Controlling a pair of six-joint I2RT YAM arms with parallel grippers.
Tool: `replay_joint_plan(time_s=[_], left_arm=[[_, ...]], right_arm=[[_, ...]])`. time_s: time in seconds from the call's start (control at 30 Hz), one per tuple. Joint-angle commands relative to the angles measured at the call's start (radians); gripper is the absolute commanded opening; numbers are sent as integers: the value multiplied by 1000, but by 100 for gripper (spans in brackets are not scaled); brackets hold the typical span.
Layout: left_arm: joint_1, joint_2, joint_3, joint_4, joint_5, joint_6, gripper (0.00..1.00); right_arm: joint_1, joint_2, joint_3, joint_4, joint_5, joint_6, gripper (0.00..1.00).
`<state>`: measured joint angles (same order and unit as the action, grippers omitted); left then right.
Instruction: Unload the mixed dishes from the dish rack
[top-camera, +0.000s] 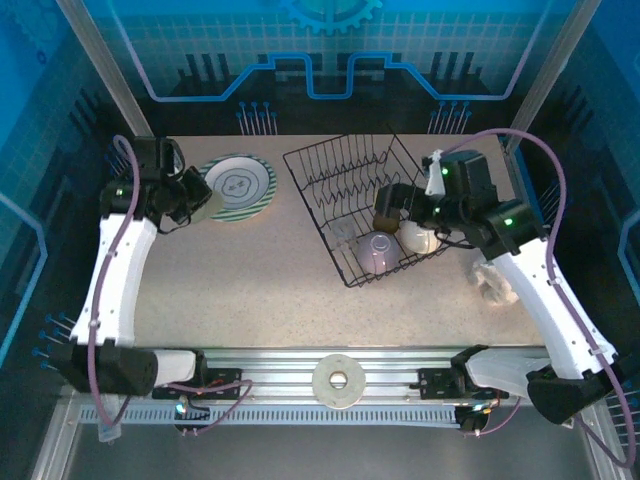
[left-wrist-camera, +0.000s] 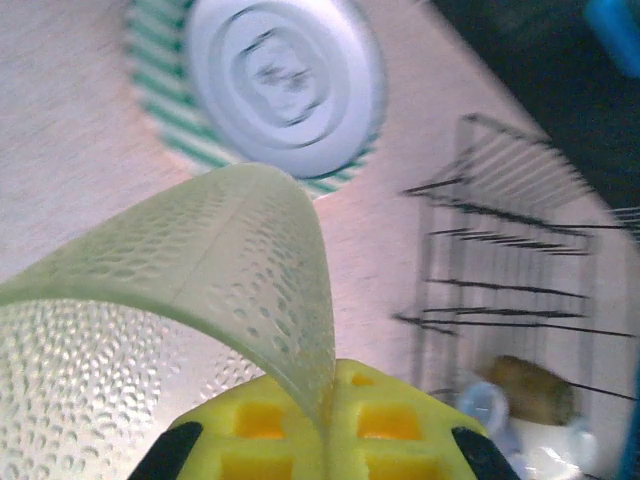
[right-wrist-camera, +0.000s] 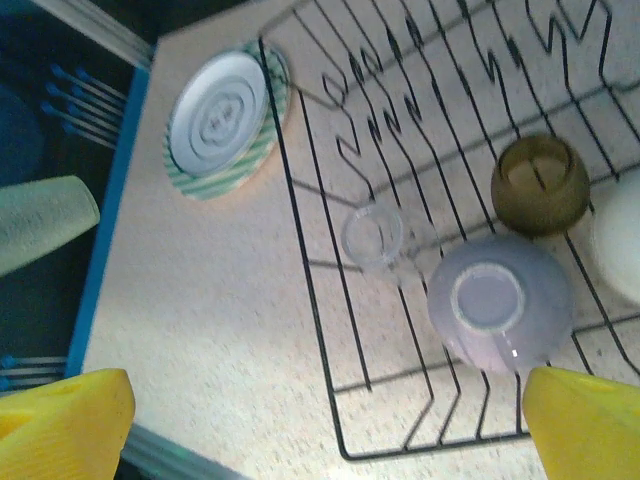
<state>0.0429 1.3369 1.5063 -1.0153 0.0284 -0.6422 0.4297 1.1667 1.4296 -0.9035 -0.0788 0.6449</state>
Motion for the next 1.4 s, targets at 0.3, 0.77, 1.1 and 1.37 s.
replay_joint_plan(time_s=[0.3, 0.77, 1.1, 1.37], left_arm=[[168, 472, 370, -264, -115, 179, 0], [242, 914, 821, -343, -139, 262, 0], [241, 1016, 861, -310, -174, 277, 0], [241, 1021, 827, -272, -161, 270, 12]], right_arm=[[41, -65, -102, -80, 98, -118, 100], [108, 164, -28, -51, 134, -57, 100], [126, 288, 68, -67, 90, -32, 100], [130, 351, 140, -96, 70, -46, 100]])
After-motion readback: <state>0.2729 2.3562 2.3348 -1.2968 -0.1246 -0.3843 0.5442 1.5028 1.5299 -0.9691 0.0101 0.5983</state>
